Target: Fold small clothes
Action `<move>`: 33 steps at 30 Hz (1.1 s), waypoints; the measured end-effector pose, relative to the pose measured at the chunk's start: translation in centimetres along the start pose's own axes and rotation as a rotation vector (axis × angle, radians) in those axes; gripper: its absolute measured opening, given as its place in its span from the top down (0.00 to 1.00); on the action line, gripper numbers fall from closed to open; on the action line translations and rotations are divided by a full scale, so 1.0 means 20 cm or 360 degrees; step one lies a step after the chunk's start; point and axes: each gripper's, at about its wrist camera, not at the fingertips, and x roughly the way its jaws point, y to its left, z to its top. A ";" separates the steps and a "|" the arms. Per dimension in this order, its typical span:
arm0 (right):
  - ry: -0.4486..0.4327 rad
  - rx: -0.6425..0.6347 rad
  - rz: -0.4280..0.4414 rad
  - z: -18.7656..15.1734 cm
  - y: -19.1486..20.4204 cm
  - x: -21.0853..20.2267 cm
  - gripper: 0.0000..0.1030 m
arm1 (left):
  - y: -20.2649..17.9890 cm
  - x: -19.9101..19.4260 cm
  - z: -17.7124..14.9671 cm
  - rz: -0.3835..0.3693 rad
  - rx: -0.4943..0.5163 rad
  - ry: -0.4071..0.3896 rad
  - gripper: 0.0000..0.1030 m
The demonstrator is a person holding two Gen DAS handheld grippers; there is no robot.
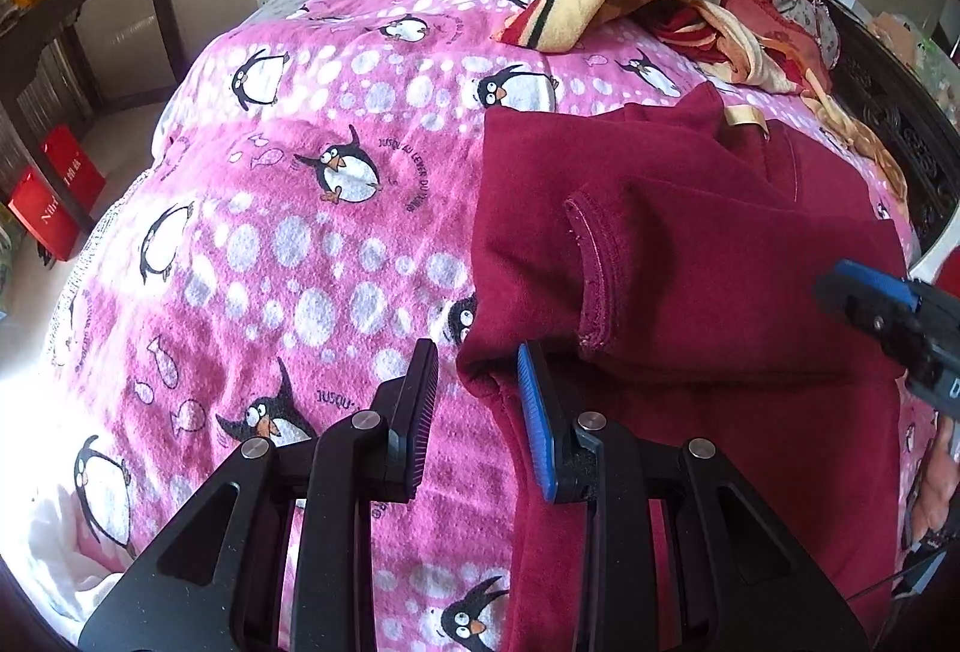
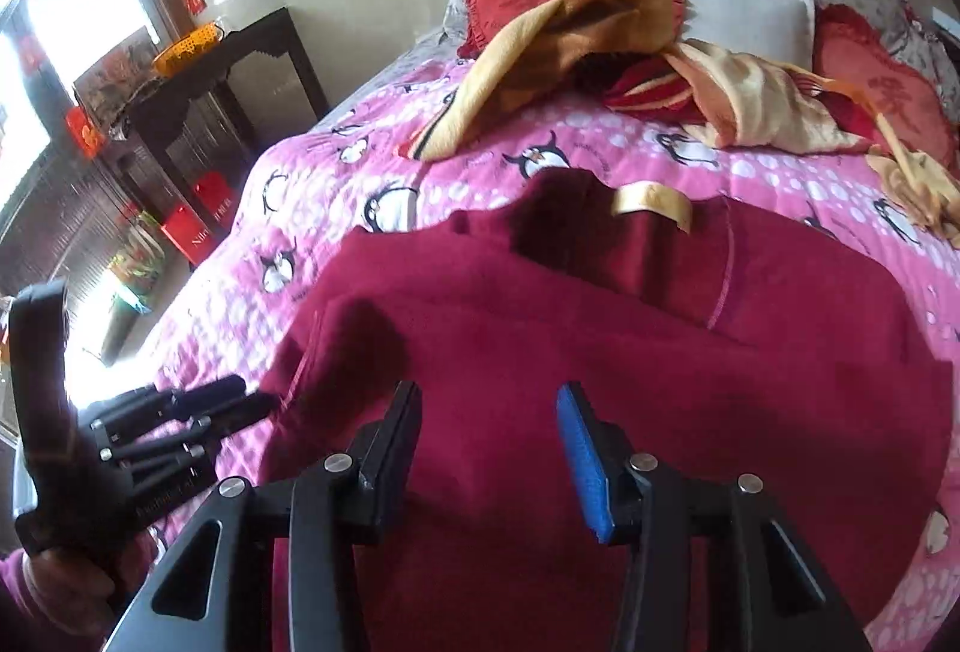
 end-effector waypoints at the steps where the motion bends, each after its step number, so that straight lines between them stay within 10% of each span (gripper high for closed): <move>1: 0.0007 0.0010 -0.0029 -0.05 -0.03 -0.03 0.54 | 0.00 -0.01 0.00 -0.0004 0.0000 -0.0001 0.74; 14: 0.0160 0.0345 -0.0263 -0.58 -0.56 -0.36 0.53 | -0.05 -0.11 -0.15 -0.0028 0.0064 0.0022 0.74; 27: 0.0222 0.0454 -0.0172 -1.06 -0.54 -0.65 0.37 | 0.05 -0.25 -0.55 -0.0120 0.0068 0.0267 0.74; 33: 0.0245 0.0476 -0.0056 -1.27 -0.47 -0.77 0.37 | 0.05 -0.34 -0.72 -0.0053 0.0166 0.0279 0.50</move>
